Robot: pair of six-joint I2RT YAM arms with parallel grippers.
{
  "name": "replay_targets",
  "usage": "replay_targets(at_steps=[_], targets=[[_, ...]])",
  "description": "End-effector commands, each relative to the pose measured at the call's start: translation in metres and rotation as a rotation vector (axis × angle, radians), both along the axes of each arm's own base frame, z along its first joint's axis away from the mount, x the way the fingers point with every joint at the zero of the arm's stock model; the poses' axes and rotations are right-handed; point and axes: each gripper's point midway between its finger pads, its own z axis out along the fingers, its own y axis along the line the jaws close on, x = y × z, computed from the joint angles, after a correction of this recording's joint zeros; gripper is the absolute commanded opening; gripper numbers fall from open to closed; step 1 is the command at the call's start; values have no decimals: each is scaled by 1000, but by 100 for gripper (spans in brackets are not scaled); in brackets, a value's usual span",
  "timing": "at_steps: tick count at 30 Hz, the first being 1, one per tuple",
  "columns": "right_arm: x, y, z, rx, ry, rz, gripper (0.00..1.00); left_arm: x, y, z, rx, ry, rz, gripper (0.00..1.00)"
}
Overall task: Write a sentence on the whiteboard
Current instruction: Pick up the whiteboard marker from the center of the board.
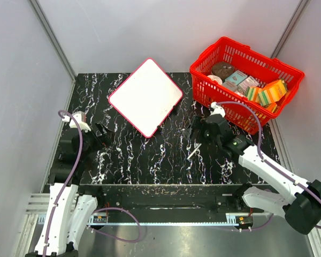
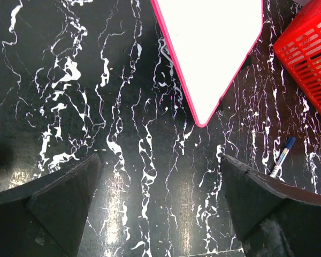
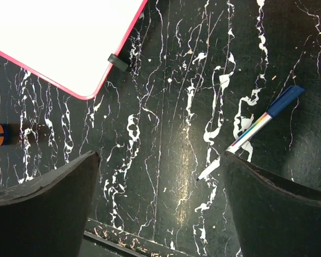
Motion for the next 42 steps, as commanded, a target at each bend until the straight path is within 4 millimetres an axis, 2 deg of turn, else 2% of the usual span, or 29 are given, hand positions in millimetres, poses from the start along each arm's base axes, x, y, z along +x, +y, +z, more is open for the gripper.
replay_targets(at_steps=[1, 3, 4, 9, 12, 19, 26, 28, 31, 33, 36, 37, 42], targets=[[7, -2, -2, -31, -24, -18, 100, 7, 0, 36, 56, -129, -46, 99], [8, 1, -3, -38, -13, -5, 99, 10, 3, 35, 72, -134, -38, 99], [9, 3, -11, -59, 11, 3, 100, 12, 4, 35, 81, -138, -31, 99], [12, 6, -25, -84, 63, -1, 100, 17, 10, 12, 109, -44, -17, 99], [14, 1, -35, -117, 87, -34, 100, 14, 25, 1, 133, 10, 73, 99], [15, -13, -62, -212, 162, -104, 100, 10, 12, 8, 80, -64, 20, 99], [20, -24, -85, -280, 242, -137, 93, 9, 7, 9, 72, -69, -1, 99], [23, -32, -94, -278, 280, -140, 84, 9, 6, 9, 71, -69, -8, 99], [23, -32, -102, -263, 302, -121, 75, 8, 2, 10, 68, -73, -25, 99], [24, -35, -107, -253, 312, -126, 74, 8, 2, 9, 68, -70, -28, 99], [25, -41, -117, -238, 342, -139, 45, 7, 2, 9, 69, -72, -29, 99], [25, -42, -121, -237, 352, -140, 40, 8, 2, 10, 67, -74, -26, 99], [26, -49, -135, -236, 389, -154, 43, 7, -1, 9, 66, -73, -38, 99]])
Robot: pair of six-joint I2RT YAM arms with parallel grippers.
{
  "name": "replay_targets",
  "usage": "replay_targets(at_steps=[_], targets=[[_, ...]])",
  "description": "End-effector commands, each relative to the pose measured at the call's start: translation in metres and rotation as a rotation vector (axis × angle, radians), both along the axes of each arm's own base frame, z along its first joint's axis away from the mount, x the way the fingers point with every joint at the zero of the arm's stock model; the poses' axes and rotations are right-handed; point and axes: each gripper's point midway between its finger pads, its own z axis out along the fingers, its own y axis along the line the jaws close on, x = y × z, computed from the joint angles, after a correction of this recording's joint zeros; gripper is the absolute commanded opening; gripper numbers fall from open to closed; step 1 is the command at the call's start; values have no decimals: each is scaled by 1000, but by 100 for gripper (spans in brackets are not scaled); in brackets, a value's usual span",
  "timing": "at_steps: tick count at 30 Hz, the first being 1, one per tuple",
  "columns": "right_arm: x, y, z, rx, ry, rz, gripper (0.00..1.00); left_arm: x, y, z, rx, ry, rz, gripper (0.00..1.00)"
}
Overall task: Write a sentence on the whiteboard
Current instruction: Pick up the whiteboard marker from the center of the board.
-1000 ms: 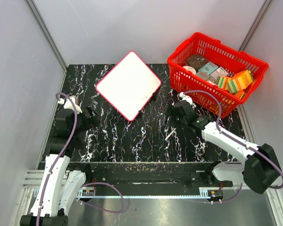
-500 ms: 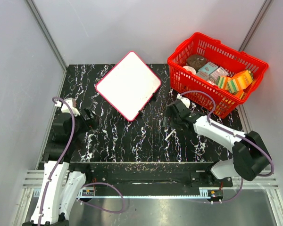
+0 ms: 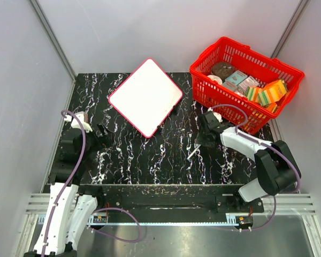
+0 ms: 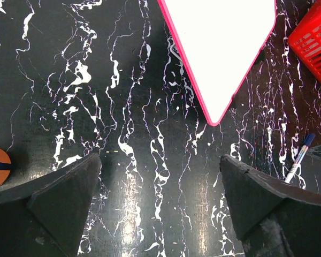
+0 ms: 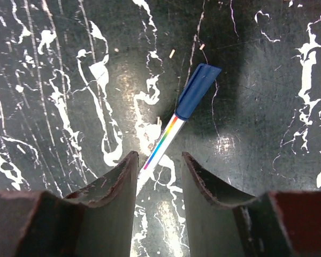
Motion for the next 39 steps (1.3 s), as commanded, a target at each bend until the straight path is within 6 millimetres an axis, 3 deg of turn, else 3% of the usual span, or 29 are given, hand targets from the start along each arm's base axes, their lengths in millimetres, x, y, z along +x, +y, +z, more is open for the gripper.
replay_targets(at_steps=[1, 12, 21, 24, 30, 39], targets=[[2, -2, -13, 16, 23, -7, 44, 5, -7, 12, -17, -55, -31, 99], [-1, 5, -41, 58, 96, 16, 45, 4, -11, 10, -19, -51, -47, 99], [-5, 9, -62, 42, 170, 62, 0, 3, -14, 12, -16, -57, -68, 99], [-3, 11, -63, 41, 173, 84, 0, 2, -17, 13, -19, -61, -87, 99], [3, 24, -33, 81, 93, 143, 0, -1, -32, 24, -35, -116, -181, 99], [13, 43, 60, 172, -193, 232, 0, -10, -67, 37, -123, -120, -388, 99]])
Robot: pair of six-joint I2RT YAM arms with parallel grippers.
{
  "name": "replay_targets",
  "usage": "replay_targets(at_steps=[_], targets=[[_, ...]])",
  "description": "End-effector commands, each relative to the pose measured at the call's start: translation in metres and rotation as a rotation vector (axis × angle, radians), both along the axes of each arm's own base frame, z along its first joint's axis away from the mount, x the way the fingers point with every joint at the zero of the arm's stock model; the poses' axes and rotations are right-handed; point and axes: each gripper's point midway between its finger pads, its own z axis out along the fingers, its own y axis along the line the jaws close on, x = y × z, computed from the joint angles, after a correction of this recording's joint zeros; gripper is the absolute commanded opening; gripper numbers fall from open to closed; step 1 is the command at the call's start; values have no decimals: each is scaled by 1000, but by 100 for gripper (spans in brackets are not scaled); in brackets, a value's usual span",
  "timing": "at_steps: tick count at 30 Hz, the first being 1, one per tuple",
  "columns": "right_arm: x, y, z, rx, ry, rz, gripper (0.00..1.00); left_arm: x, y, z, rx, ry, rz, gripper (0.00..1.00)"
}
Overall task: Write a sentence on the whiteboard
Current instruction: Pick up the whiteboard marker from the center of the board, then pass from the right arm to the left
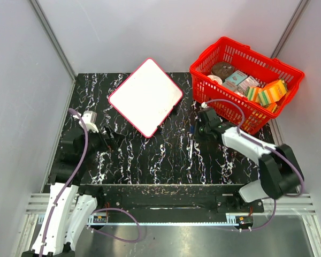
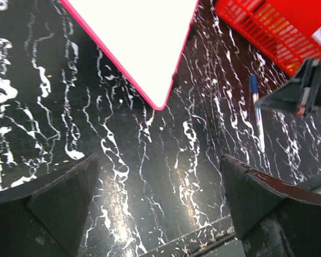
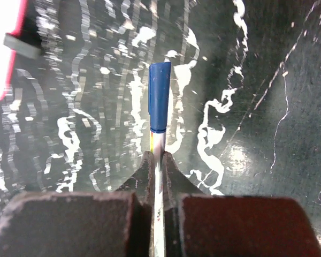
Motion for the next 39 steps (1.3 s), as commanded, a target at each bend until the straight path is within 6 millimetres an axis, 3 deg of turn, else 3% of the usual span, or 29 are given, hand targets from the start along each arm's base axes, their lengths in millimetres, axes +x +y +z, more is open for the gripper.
replay_targets(at_steps=[1, 6, 7, 8, 10, 11, 12, 13, 15, 16, 21, 22, 28, 34, 39], targets=[[5, 7, 66, 90, -202, 44, 0, -2, -25, 24, -64, -55, -143, 99], [-3, 12, 112, 214, -374, 72, 0, -3, -42, 41, -120, -89, -228, 99], [-6, 10, 130, 254, -431, 69, 0, -5, -50, 44, -143, -87, -255, 99], [-11, 11, 131, 275, -445, 72, 0, -6, -56, 46, -156, -89, -279, 99], [-16, 9, 156, 329, -534, 74, 0, -6, -73, 51, -196, -88, -328, 99], [-21, 8, 158, 346, -548, 79, 0, -6, -80, 53, -206, -93, -344, 99], [-22, 9, 167, 370, -580, 83, 0, -3, -89, 58, -220, -115, -368, 99], [-27, 7, 179, 397, -615, 80, 0, -12, -108, 60, -243, -107, -428, 99], [-34, 8, 186, 430, -640, 94, 0, -8, -130, 65, -258, -127, -464, 99], [-38, 6, 195, 446, -664, 96, 0, -19, -149, 69, -269, -123, -527, 99], [-51, 9, 228, 539, -751, 135, 0, -14, -212, 68, -243, -121, -629, 99], [-53, 9, 231, 549, -755, 133, 0, -22, -225, 75, -246, -140, -669, 99], [-64, 10, 246, 612, -764, 149, 0, -23, -280, 79, -264, -147, -782, 99], [-68, 9, 252, 631, -769, 146, 0, -24, -309, 61, -244, -101, -833, 95], [-72, 4, 258, 639, -793, 129, 0, -31, -317, 60, -268, -116, -865, 73]])
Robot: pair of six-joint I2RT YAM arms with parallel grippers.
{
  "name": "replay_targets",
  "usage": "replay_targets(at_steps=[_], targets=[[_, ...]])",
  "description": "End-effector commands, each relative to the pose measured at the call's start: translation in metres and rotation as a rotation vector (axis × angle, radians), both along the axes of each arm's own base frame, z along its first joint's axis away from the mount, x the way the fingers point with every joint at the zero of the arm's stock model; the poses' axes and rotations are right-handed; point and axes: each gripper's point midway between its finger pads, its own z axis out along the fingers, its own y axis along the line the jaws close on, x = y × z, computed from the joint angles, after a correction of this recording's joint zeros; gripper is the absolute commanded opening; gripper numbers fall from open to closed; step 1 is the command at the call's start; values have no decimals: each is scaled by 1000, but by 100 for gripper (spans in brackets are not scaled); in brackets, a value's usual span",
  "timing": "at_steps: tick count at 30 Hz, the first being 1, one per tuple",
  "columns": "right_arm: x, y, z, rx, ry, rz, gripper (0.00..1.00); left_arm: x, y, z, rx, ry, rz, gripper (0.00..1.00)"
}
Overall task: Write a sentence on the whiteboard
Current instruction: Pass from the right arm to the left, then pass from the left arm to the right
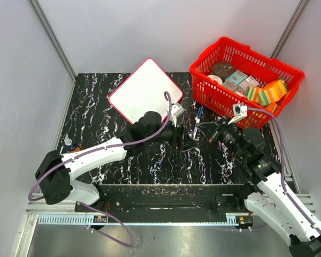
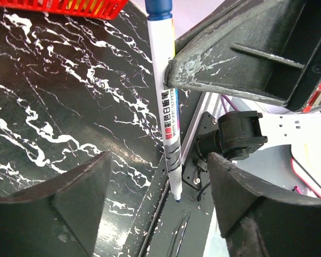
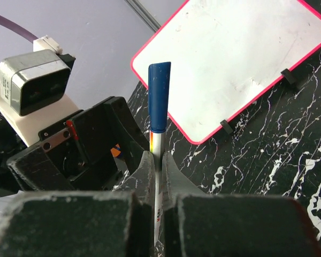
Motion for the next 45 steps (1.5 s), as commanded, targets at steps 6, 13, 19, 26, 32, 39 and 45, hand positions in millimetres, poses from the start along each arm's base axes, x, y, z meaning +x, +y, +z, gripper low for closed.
replay_targets(at_steps=[6, 13, 19, 26, 32, 39, 45], targets=[[-9, -7, 21, 74, -52, -18, 0, -11, -14, 40, -172, -95, -66, 48], [-13, -8, 24, 89, -58, -15, 0, -11, -18, 43, -174, -104, -70, 2], [-17, -10, 24, 48, -55, -12, 49, 4, 5, 49, -121, -177, 57, 0], [-22, -9, 27, 28, -55, 14, 100, 6, 54, 62, 20, -292, 158, 0], [-39, 10, 48, 47, -131, 166, 100, -7, 94, 58, 175, -352, 153, 0], [-66, 39, 69, 58, -244, 438, 100, -31, 123, 64, 224, -395, 86, 0], [-83, 59, 77, 135, -273, 651, 100, -55, 122, 64, 198, -397, -40, 0]])
